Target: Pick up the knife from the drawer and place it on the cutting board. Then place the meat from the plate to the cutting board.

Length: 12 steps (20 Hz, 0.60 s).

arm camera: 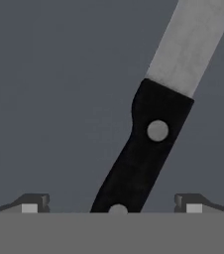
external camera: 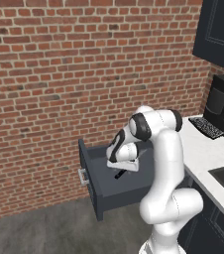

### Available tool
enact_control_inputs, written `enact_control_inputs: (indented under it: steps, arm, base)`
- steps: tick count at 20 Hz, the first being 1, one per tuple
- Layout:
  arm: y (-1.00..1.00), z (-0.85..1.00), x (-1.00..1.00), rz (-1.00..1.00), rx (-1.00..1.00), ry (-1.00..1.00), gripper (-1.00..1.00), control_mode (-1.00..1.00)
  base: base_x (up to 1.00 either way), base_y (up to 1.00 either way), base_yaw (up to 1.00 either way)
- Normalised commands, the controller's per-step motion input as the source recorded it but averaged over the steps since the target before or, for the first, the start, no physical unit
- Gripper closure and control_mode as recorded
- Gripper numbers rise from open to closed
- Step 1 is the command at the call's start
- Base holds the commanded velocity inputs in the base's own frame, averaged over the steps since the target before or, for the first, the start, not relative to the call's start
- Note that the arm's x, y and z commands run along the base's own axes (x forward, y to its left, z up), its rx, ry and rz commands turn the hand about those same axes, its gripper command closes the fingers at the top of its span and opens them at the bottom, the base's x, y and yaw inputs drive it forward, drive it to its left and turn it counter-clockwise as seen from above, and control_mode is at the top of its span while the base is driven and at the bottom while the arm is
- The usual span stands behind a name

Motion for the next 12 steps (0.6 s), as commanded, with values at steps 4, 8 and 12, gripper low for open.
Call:
enact_control_inputs:
  steps: [4,8,12]
  arm:
    - [0.05,-0.13,0.36,0.00,0.00,0.00,-1.00,-1.00]
    - [0.06,-0.21,0.28,0.00,0.00,0.00,1.00,-1.00]
    - [0.06,-0.27,0.11,0.00,-0.04,0.00,1.00,-1.00]
  base:
    - [0.00,0.00,0.00]
    - [0.00,0.00,0.00]
    - [0.00,0.00,0.00]
